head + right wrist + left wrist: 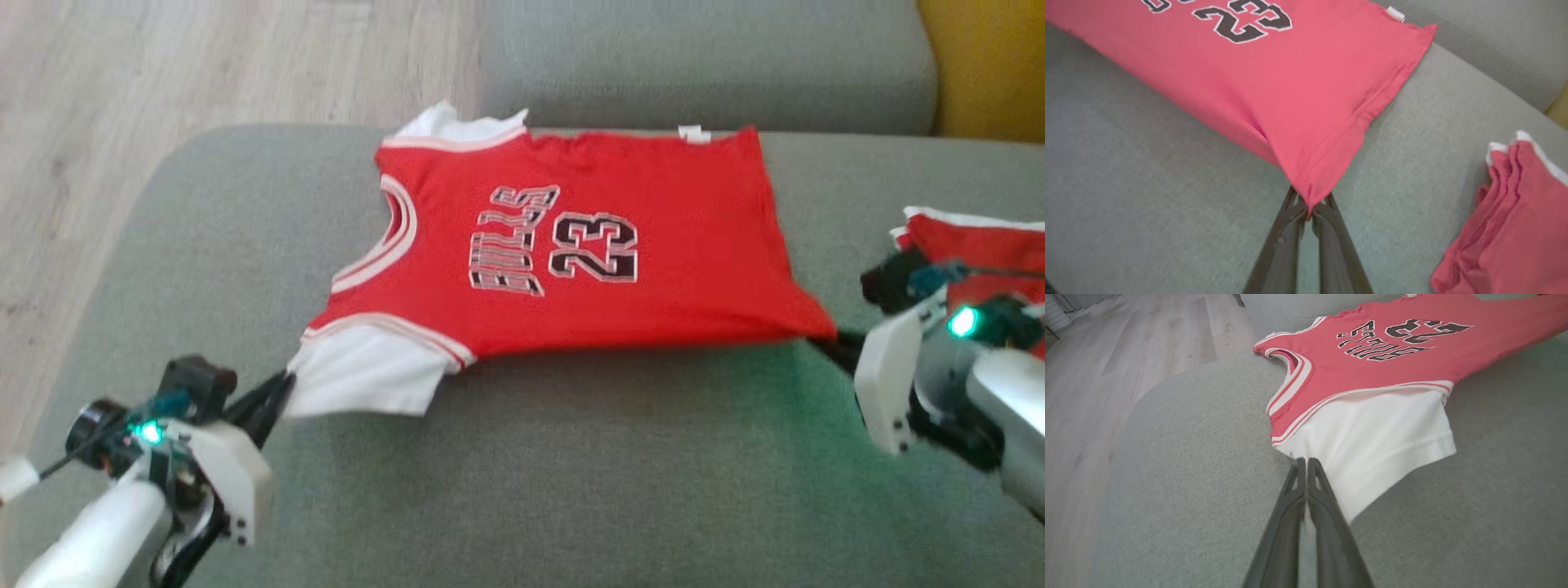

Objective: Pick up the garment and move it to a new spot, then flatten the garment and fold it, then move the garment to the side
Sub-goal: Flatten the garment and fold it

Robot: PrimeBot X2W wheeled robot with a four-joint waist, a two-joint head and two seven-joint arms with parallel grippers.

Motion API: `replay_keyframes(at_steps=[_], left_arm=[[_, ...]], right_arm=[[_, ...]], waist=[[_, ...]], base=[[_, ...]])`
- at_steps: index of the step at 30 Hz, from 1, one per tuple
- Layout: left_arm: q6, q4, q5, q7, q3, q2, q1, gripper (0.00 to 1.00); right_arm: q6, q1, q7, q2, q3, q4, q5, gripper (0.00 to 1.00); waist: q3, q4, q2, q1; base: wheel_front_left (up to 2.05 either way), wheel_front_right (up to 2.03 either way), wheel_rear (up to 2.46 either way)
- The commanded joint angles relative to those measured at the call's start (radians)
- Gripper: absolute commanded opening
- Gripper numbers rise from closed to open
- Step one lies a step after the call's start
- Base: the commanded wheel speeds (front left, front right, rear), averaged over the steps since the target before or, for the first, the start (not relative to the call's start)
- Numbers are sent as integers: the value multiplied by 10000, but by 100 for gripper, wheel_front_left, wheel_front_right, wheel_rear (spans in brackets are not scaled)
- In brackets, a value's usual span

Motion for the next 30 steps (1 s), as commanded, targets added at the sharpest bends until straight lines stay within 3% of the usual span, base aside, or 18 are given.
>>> replay_keyframes(at_steps=[1,7,14,21,30], left_arm=[[200,-785,-161,219,576,706,-189,0],[769,-2344,-335,859,726,1214,329,0],[1073,-2837,-216,1284,862,1349,-180,0],[705,-2135,127,1756,716,1216,-1573,0],[25,-220,880,2144,92,618,-3869,0]], right_arm=[[-7,223,226,-594,99,-498,387,0],[-7,301,366,-1203,353,-1375,594,0],[-7,6,359,-1075,-20,-1410,672,0],[-7,-550,474,-672,-250,-1107,511,0],[-7,-1503,608,261,-332,-109,339,0]], waist=[[-199,-40,-1,3],[-181,-84,-1,3],[356,-187,-1,3],[1084,-324,-1,3],[2008,-663,-1,3]], base=[[0,0,0],[0,0,0],[0,0,0],[0,0,0],[0,0,0]])
